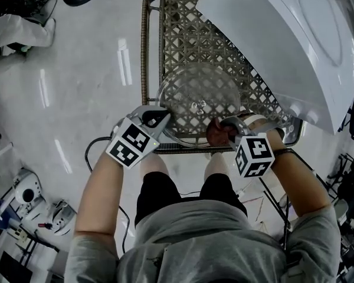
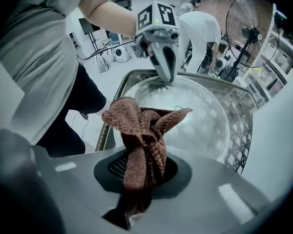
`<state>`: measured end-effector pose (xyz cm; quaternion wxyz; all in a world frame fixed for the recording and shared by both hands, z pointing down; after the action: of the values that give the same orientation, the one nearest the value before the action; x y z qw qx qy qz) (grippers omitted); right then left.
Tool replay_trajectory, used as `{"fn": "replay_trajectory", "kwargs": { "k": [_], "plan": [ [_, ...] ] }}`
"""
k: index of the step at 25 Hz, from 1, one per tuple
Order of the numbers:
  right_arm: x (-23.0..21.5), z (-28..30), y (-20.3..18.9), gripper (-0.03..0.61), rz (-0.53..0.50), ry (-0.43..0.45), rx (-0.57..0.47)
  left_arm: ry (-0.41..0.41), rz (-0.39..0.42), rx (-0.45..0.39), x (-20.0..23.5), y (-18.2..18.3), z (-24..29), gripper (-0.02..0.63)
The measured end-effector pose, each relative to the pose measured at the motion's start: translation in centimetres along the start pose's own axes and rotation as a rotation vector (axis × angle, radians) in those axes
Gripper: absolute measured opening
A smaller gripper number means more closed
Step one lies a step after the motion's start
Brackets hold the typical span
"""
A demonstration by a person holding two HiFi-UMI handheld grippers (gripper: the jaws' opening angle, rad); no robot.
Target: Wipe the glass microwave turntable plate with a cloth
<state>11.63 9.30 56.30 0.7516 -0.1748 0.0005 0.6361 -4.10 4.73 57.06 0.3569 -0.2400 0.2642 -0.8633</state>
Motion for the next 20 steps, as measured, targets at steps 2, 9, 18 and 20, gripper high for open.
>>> {"fn": "replay_trajectory", "kwargs": {
  "k": [2, 9, 18, 20],
  "plan": [
    [0.1, -0.7, -1.7, 0.074, 0.016, 0.001, 0.031, 0.0, 0.002, -0.001, 0.0, 0.0, 0.0, -0.002],
    [0.1, -1.0, -1.9, 0.074, -0.006, -0.009, 0.061, -0.003, -0.007, 0.004, 0.0, 0.0, 0.0, -0.002],
    [3.4, 2.2, 10.6, 0.074, -0.12, 0.043, -0.206, -0.003, -0.007, 0.001, 0.1, 0.0, 0.0, -0.002],
    [3.5, 3.3, 12.8, 0.074, -0.139, 0.043, -0.227, -0.003, -0.006, 0.001, 0.0, 0.0, 0.0, -0.002]
  ]
}}
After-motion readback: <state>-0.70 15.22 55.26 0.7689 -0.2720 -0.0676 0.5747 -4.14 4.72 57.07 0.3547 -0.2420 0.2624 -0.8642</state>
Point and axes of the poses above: the fingertips, and each gripper's own axes: z forward along the fingers, x to its left, y out of its top, the point moved 2 cm from there along -z, backward along the fingers, and after that the axes turned 10 degrees about y, right-handed, at the moved point
